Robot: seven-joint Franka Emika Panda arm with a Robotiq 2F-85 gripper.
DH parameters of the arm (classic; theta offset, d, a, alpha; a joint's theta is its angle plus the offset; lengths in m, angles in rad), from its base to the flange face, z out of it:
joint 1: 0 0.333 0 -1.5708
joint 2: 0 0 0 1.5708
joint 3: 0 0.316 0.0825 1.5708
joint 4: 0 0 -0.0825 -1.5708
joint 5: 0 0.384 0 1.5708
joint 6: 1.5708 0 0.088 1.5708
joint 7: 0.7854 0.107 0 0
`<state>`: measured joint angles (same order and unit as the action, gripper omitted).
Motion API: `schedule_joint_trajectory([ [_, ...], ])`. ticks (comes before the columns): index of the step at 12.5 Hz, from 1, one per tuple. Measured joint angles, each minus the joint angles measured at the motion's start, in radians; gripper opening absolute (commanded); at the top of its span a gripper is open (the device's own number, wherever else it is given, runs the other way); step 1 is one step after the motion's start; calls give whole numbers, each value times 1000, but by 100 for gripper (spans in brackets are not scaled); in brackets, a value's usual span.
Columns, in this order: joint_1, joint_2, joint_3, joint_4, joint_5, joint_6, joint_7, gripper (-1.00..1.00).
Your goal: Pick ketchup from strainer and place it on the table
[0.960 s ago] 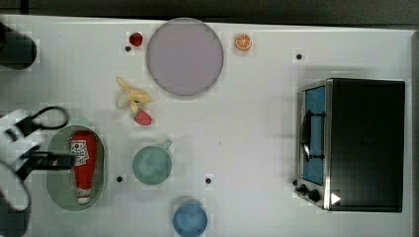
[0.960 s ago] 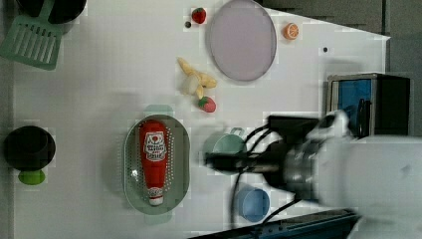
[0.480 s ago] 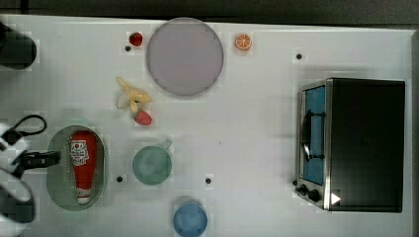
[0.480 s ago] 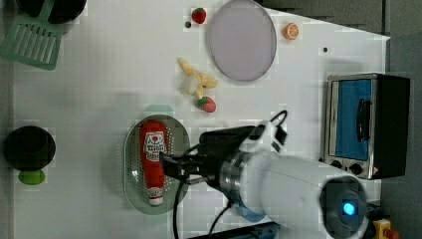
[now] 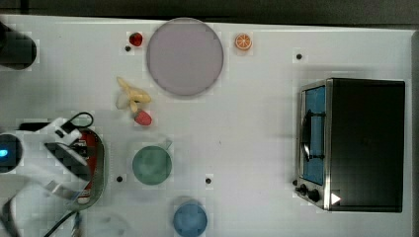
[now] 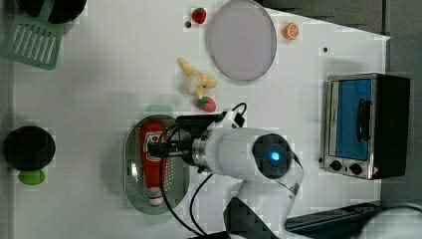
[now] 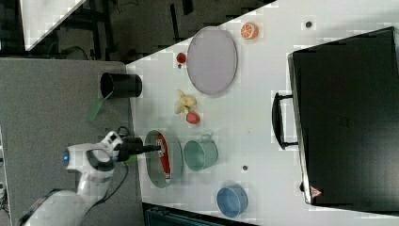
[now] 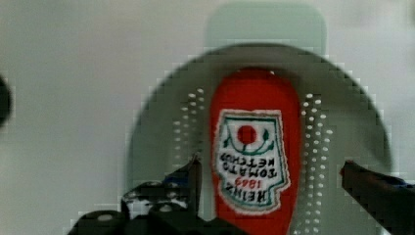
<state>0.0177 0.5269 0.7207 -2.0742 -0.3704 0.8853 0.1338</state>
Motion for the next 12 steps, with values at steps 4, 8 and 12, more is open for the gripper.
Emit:
schedule_joint_trajectory([
  [4, 12, 118, -51, 2, -114, 84, 88, 100],
  [8, 37, 155, -67, 25, -129, 125, 154, 68],
  [12, 62, 165, -82, 41, -162, 156, 179, 18],
])
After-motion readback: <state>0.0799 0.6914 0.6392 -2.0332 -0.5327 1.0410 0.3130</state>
